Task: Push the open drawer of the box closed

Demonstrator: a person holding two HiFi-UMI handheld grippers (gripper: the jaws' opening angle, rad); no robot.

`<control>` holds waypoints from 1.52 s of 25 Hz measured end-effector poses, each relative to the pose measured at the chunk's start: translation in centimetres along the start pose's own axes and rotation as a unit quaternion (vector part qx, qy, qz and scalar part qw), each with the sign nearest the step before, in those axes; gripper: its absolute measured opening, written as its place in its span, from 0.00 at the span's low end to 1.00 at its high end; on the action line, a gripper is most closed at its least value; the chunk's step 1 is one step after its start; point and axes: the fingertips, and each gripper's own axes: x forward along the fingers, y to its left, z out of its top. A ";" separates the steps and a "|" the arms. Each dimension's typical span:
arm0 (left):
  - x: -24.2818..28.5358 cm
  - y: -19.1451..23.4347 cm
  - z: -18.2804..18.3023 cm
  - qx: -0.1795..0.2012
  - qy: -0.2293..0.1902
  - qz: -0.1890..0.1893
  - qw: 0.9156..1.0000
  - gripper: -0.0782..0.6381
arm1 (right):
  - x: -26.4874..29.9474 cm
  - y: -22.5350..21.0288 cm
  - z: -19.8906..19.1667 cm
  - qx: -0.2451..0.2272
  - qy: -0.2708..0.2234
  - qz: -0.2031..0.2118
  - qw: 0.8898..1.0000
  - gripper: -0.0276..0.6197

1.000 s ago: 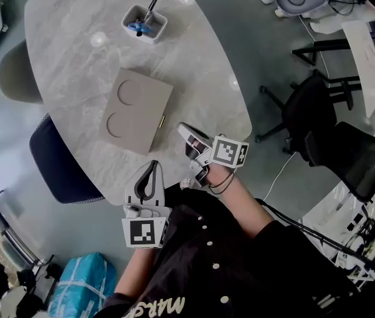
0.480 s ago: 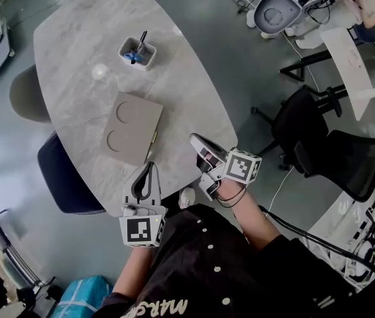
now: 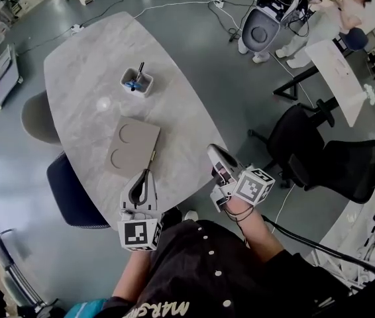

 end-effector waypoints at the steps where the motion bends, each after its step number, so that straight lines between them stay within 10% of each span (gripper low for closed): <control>1: -0.1 -0.1 0.3 0.003 -0.005 0.000 1.000 0.13 | -0.5 0.3 0.4 -0.011 -0.006 0.000 1.000 0.04; 10: -1.4 -1.0 3.5 0.030 -0.039 0.009 0.999 0.13 | -4.3 3.0 3.6 -0.108 -0.074 -0.003 0.991 0.04; 26: -2.1 -1.4 6.7 0.059 -0.076 0.017 0.995 0.13 | -4.9 6.9 5.0 -0.302 -0.125 -0.017 0.945 0.04; 38: -2.3 -0.5 6.3 0.060 -0.072 0.024 0.995 0.13 | -3.6 6.8 4.6 -0.324 -0.102 -0.043 0.940 0.04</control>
